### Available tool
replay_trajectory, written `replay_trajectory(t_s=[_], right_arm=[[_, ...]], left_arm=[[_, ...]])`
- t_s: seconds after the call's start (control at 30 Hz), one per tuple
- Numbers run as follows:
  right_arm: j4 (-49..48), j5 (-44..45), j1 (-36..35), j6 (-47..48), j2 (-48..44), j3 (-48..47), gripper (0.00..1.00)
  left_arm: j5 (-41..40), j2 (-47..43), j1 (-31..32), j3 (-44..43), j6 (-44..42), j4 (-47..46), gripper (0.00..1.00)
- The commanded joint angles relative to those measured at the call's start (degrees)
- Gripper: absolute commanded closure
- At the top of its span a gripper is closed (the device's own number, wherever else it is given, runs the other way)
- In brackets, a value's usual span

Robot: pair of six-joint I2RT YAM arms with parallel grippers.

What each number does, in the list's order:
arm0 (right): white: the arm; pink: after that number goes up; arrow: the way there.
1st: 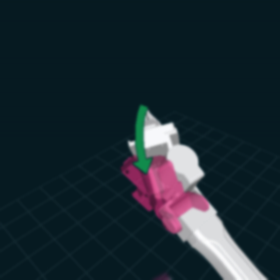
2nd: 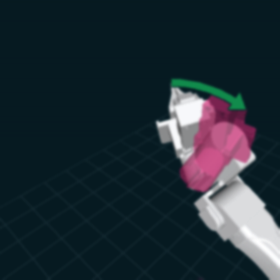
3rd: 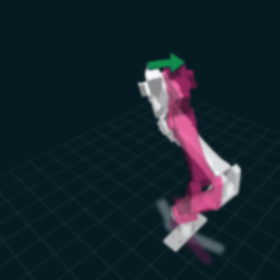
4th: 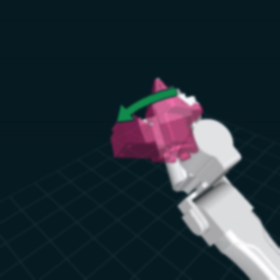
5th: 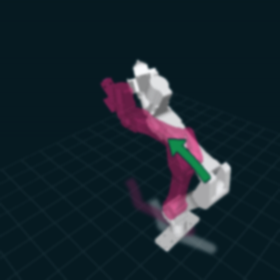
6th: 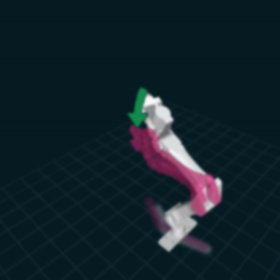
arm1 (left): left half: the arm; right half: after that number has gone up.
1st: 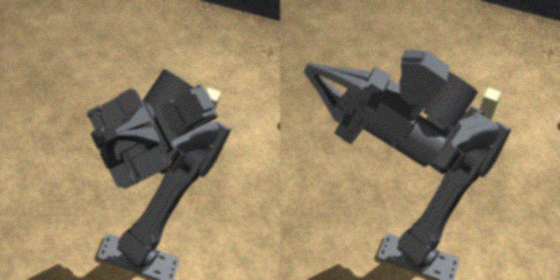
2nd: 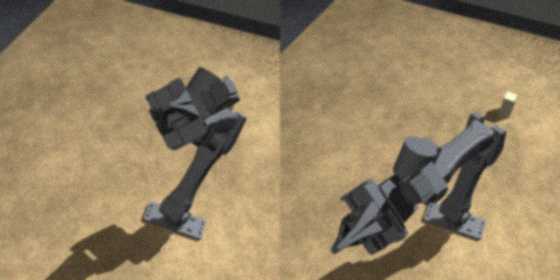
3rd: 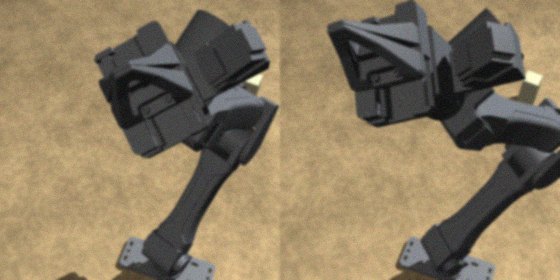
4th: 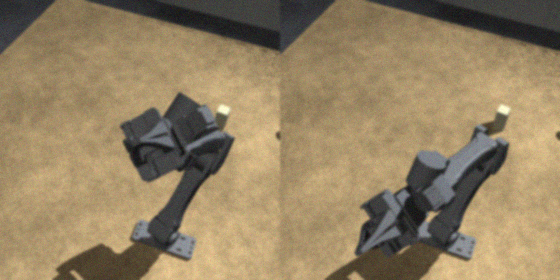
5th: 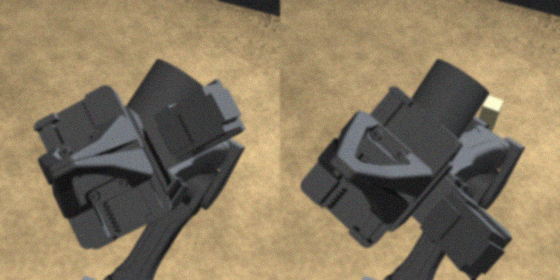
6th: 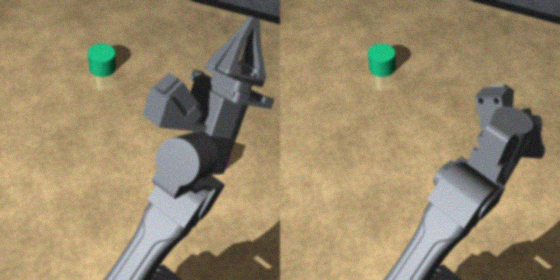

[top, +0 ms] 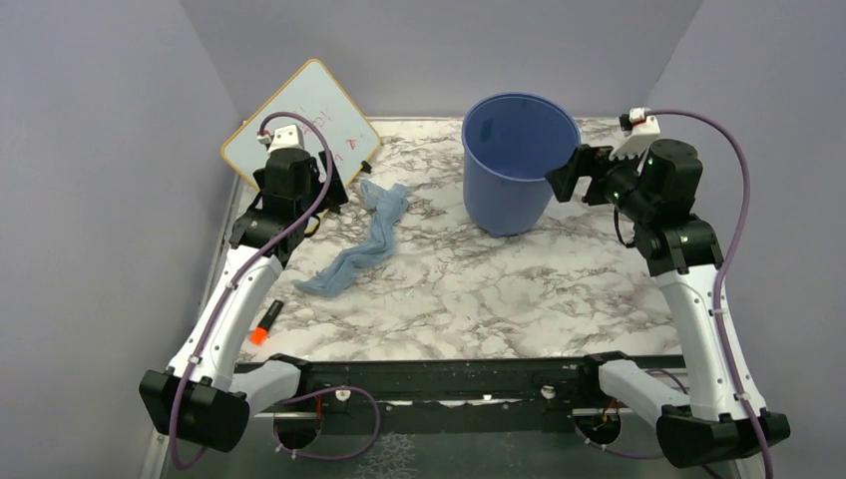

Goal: Put the trash bags into the trash bin
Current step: Move the trash bag to the center of the board, then move the trash bin to the center of the board.

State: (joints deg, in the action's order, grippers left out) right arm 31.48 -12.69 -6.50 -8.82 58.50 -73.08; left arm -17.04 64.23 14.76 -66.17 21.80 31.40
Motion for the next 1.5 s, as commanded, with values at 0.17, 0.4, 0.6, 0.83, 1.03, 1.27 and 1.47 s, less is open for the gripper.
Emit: replay_trajectory(t_s=[0.17, 0.4, 0.6, 0.83, 1.03, 1.27, 1.47], right_arm=[[3.91, -9.82, -0.37, 3.25, -3.25, 6.63, 0.0], [6.1, -20.48, -0.53, 5.34, -1.33, 9.96, 0.0], [8.38, -23.57, -0.66, 6.43, -1.33, 12.53, 0.0], [7.74, -26.78, -0.73, 5.27, -1.29, 13.29, 0.0], [7.55, -27.21, -0.79, 4.73, 0.48, 13.31, 0.0], [3.5, -27.55, -0.79, 0.5, 1.3, 14.62, 0.0], [0.44, -29.54, -0.81, -3.45, 2.03, 14.61, 0.0]], left_arm=[[6.1, -6.2, -2.02, 7.71, 3.69, -3.4, 0.01], [17.03, -8.72, -2.63, 15.49, 9.94, -5.07, 0.01], [22.36, -6.69, -2.8, 20.02, 13.31, -5.48, 0.01], [16.46, -2.93, -2.79, 24.71, 17.61, -9.79, 0.01], [15.82, 6.69, -1.62, 24.08, 15.94, -12.33, 0.01], [8.09, 10.88, 5.54, 22.93, 11.22, -11.59, 0.01], [3.24, 14.87, 9.57, 20.82, 8.43, -9.23, 0.04]])
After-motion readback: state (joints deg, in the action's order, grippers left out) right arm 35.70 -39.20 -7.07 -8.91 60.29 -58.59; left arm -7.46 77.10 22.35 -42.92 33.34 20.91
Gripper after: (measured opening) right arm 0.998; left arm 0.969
